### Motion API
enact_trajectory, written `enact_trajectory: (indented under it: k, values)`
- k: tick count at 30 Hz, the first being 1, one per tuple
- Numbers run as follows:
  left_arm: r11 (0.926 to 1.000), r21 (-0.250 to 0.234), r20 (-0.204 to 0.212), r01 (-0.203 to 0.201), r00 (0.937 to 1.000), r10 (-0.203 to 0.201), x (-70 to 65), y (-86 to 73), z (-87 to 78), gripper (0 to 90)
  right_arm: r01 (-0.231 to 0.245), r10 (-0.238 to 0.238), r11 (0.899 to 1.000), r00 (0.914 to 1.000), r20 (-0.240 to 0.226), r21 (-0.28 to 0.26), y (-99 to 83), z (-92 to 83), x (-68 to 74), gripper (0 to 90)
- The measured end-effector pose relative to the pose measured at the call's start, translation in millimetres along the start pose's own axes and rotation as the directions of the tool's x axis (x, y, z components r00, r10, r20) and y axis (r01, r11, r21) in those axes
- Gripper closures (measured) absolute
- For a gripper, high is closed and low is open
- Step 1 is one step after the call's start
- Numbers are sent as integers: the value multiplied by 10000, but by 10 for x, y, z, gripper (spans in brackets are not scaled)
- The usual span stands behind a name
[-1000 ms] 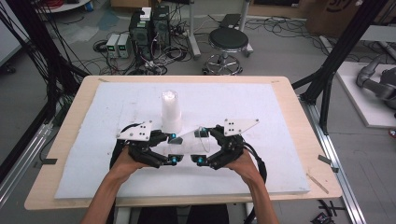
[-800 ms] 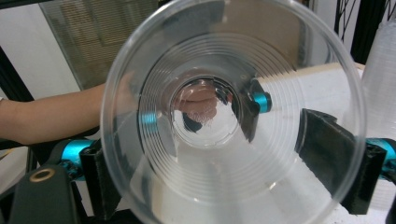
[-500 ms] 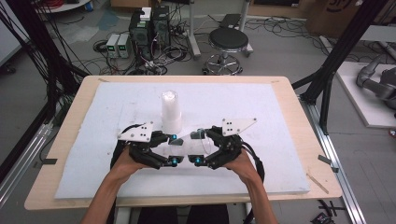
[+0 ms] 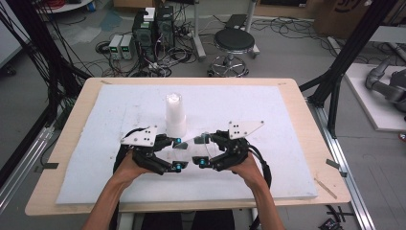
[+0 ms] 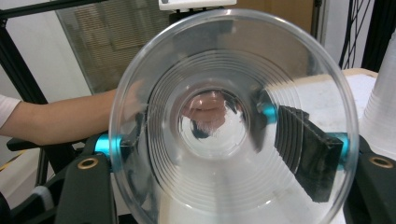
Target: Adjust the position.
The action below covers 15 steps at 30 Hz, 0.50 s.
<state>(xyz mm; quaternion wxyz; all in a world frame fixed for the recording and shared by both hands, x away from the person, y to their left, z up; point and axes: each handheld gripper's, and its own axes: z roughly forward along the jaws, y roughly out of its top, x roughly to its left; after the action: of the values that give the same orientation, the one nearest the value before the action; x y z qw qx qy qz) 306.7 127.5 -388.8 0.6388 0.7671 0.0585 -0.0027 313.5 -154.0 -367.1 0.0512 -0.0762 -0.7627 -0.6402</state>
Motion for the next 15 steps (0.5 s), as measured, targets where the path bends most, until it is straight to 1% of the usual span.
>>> enact_trajectory:
  k: [1,2,3,4,5,7,8,10,12,15]
  values:
    - [9998,-38,-163,179,9997,-180,4,2,4,197,-21,21,10000,10000,-4,-2,0,-2,-3,319]
    - [9995,8,-268,306,9992,-306,17,5,1,105,-65,65,10000,10000,18,2,-1,-7,-4,319]
    - [9990,-24,-315,456,9985,-456,25,1,-3,31,-102,102,9999,9999,23,-2,0,-12,-5,319]
    - [9990,-24,-315,456,9985,-456,25,1,-3,17,-88,88,10000,9999,81,-24,1,-16,-7,319]
    - [9979,-12,-312,654,9974,-654,29,2,-25,17,-112,112,9999,9999,94,-3,1,-21,-6,319]
    - [9985,-72,-312,542,9980,-544,17,3,-38,17,-96,97,10000,9999,109,-3,4,-31,-7,319]
    - [9989,2,-421,463,9980,-463,12,6,-40,17,-95,94,10000,9999,126,7,4,-34,-8,319]
    - [9987,82,-466,493,9977,-489,10,4,-50,17,-149,148,9999,9997,210,32,5,-44,-12,319]
    - [9985,218,-711,494,9963,-478,8,-2,-69,17,-138,138,9999,9997,220,23,7,-50,-16,319]
    - [9981,375,-1122,483,9927,-438,-4,-34,-116,17,-165,158,9997,9991,405,167,11,-69,-27,318]
